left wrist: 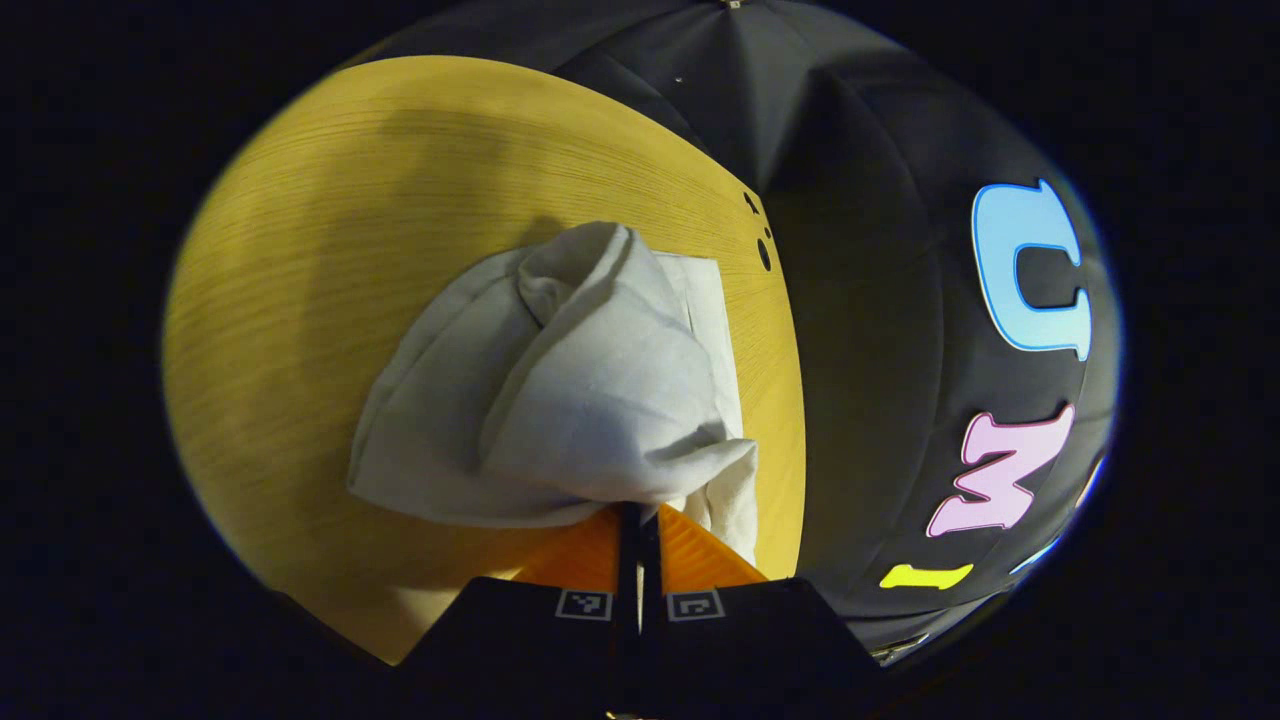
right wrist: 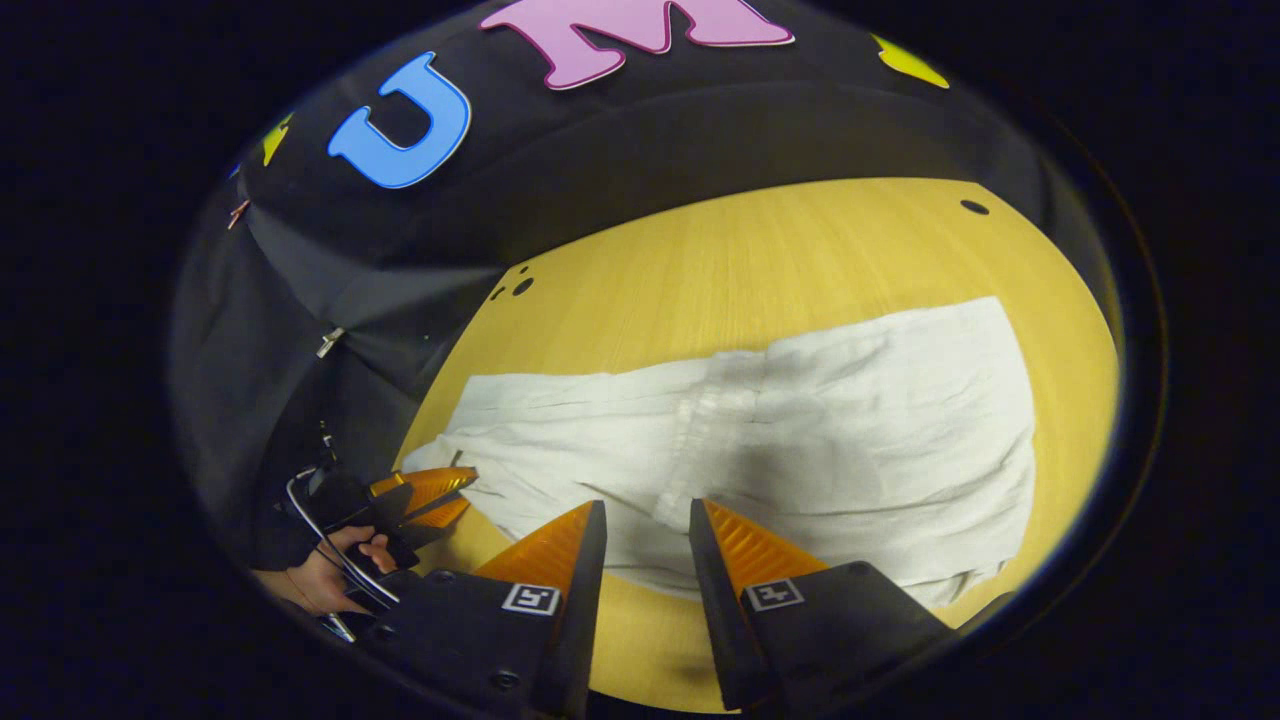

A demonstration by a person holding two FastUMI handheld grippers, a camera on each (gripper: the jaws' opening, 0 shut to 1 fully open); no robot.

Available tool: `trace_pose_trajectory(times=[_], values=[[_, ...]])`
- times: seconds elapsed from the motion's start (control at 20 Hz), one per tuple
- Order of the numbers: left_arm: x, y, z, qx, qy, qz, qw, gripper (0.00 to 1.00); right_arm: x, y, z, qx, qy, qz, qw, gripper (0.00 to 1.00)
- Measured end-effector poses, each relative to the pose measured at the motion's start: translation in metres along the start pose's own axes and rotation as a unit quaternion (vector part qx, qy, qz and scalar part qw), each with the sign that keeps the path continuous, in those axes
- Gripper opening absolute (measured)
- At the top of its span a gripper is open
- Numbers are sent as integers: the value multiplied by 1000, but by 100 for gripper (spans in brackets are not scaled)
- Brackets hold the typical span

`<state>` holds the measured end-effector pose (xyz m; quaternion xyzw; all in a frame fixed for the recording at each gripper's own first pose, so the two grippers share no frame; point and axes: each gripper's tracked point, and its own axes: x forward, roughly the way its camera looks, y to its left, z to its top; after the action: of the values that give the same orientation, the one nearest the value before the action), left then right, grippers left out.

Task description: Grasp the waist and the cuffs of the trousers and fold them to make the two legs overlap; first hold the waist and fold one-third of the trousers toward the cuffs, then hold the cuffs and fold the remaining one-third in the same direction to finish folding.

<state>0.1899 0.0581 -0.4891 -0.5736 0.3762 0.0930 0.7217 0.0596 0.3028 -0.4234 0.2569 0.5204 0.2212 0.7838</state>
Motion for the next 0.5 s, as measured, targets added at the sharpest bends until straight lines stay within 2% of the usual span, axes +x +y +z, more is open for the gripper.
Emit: trace_pose_trajectory(times=[0.05,0.1,0.25,0.5], values=[[0,0,1,-4,-1,-1,1000,6,2,3,-8,-9,10,-1,1000,48],[1,0,1,-8,-1,-2,1000,5,1,3,-13,-16,13,-5,1000,59],[0,0,1,-15,-2,-4,1000,5,-10,-6,-10,2,6,-13,1000,58],[-2,-5,3,-46,-15,-19,999,5,-41,-71,4,50,-27,-68,996,59]])
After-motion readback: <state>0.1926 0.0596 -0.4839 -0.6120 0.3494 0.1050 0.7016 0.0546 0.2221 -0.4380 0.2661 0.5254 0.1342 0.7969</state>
